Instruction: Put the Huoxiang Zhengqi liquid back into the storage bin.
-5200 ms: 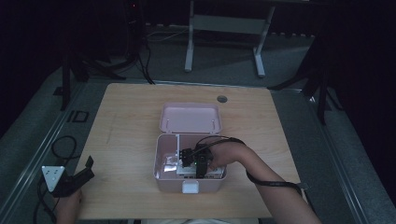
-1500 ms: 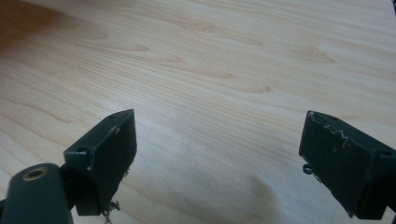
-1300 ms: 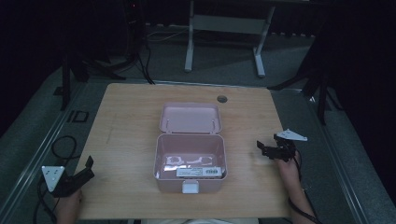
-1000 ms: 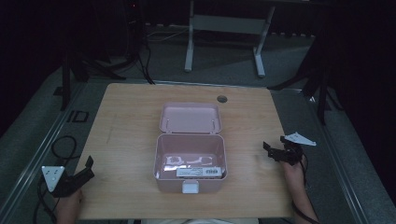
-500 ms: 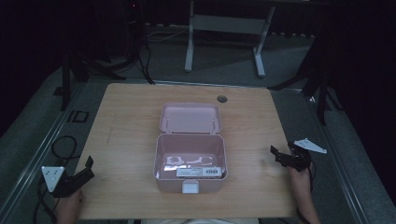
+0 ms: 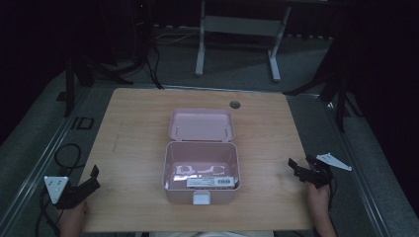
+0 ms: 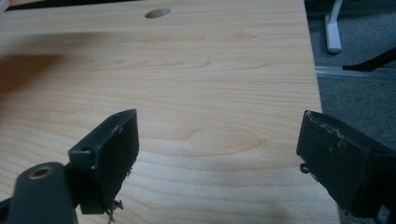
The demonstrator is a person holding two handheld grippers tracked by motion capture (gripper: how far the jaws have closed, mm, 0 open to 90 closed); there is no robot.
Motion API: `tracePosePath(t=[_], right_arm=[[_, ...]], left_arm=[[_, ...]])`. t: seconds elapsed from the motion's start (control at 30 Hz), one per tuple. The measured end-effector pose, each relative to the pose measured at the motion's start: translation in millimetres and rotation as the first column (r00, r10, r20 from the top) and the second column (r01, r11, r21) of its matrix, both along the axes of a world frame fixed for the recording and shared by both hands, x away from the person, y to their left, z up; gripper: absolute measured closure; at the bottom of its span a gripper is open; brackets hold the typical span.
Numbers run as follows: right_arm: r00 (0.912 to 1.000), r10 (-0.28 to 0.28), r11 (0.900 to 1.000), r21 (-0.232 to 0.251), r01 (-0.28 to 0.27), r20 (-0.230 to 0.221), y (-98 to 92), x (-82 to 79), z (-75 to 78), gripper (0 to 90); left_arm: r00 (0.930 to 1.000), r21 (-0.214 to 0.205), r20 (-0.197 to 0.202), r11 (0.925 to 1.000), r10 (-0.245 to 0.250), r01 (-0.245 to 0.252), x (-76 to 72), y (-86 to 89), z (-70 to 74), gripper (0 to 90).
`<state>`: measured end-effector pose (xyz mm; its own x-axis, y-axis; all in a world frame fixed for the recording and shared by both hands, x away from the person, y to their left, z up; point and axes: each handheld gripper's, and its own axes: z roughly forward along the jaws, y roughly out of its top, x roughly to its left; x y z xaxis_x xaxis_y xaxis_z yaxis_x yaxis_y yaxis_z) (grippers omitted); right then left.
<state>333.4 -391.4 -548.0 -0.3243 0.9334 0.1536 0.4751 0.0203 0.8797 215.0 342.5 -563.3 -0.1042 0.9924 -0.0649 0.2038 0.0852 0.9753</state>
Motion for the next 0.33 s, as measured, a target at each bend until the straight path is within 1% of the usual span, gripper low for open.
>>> tracePosePath(t=[0.1, 0.13, 0.17, 0.2, 0.33], right_arm=[[1.0, -0.005, 1.0, -0.002, 0.005, 0.004, 0.0, 0.4, 0.5, 12.8], [1.0, 0.003, 0.9996, -0.028, -0.003, -0.009, 2.2, 1.6, -0.5, 12.8], [1.0, 0.003, 0.9996, -0.028, -0.003, -0.009, 2.2, 1.6, -0.5, 12.8], [0.9999, 0.008, 0.999, -0.043, -0.009, -0.011, 3.8, 2.0, -0.5, 12.8], [0.9997, 0.013, 0.9988, -0.046, -0.014, -0.02, 5.0, 2.6, -0.6, 12.8]], left_arm=[[1.0, 0.0, 0.0, 1.0, -0.001, 0.001, 0.0, 0.0, 0.0, 2.1], [1.0, 0.0, 0.0, 1.0, 0.0, 0.0, 0.0, 0.0, 0.0, 2.1], [1.0, 0.0, 0.0, 1.0, 0.0, 0.0, 0.0, -0.1, 0.0, 2.1], [1.0, 0.0, 0.0, 1.0, 0.0, 0.0, 0.1, -0.1, 0.0, 2.1], [1.0, 0.0, 0.0, 1.0, 0.0, 0.0, 0.0, -0.2, 0.0, 2.1]])
